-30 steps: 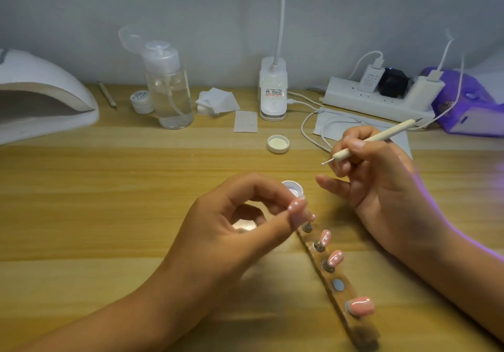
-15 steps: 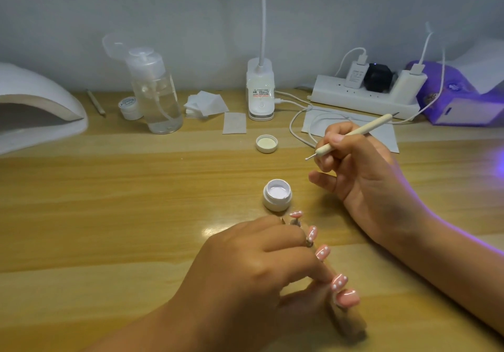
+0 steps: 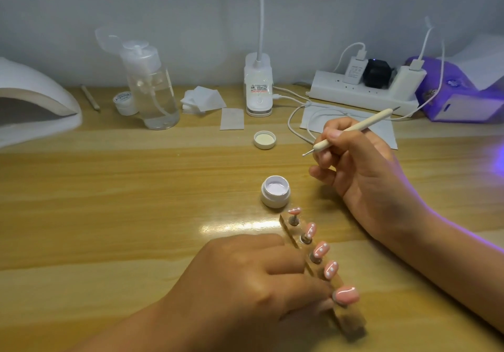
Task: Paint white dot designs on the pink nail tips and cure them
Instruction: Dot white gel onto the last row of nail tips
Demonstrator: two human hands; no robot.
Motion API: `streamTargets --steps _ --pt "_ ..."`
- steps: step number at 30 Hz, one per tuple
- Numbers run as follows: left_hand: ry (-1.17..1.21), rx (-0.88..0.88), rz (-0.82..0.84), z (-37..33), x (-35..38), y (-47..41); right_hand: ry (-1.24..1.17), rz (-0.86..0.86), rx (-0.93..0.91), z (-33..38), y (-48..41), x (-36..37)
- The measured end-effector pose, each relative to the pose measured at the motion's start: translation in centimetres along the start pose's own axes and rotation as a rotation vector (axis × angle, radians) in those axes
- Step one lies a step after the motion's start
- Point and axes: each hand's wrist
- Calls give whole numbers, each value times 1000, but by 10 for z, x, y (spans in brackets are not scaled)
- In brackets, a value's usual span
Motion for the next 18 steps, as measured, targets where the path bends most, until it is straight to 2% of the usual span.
streamTargets --steps 4,12,18 --pt "-45 56 34 -2 5 1 30 11 -34 -1 1 0" --pt "47 27 10 -1 2 1 210 -9 -272 -2 10 4" --pt "44 131 -9 6 -6 2 264 43 -346 -2 12 3"
Point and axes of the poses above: each hand's wrist, its own y-axis away from the middle knuckle, its own x-axis out of the palm, z = x × y, and after that the axes turned 15 degrees about -z, right-handed
